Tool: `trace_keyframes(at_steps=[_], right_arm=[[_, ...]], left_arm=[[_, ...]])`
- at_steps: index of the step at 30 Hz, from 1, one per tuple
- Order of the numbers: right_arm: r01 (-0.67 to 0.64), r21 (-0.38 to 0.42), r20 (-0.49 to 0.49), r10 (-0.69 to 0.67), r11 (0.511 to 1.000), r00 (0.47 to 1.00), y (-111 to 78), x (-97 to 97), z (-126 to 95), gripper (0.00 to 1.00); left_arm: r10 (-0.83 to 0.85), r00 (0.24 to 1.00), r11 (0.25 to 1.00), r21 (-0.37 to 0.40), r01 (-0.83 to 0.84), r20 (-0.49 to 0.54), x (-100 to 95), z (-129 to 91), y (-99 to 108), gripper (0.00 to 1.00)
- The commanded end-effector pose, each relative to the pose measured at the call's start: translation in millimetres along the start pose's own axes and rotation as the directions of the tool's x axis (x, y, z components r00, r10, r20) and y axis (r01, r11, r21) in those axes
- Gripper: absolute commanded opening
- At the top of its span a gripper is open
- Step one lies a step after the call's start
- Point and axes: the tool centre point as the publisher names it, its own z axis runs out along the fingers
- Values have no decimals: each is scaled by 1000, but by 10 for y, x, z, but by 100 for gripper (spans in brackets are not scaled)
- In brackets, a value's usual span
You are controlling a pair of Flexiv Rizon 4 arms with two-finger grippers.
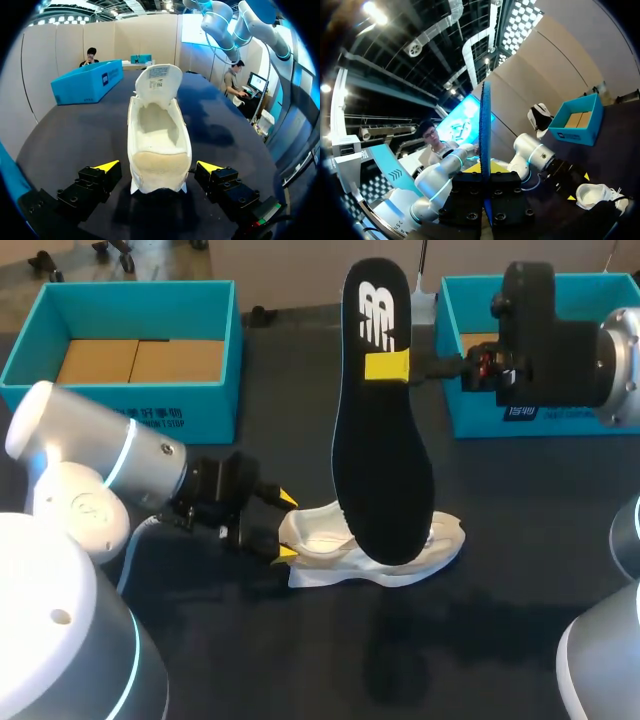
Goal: Take the shoe out of the shoebox, open the shoe tongue, remove and reinsert the insole, then place the shoe into the shoebox
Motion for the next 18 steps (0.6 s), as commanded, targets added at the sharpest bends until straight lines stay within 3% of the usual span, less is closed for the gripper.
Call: trace_keyframes(at_steps=[1,4,7,18], right_arm=[[0,-16,10,0,1000,1000,-48,80,57,0],[0,-16,10,0,1000,1000,-48,80,57,0],[0,-16,10,0,1000,1000,-48,80,57,0],[0,-16,10,0,1000,1000,-48,80,57,0]], left_arm=[[0,1000,1000,-20,0,0,5,5,-15,100],[5,1000,1000,-30,-4,30,-27,-96,-70,100],[10,999,996,-90,-7,37,-70,-180,-117,100],[58,998,975,-218,-49,32,-65,-279,-180,100]])
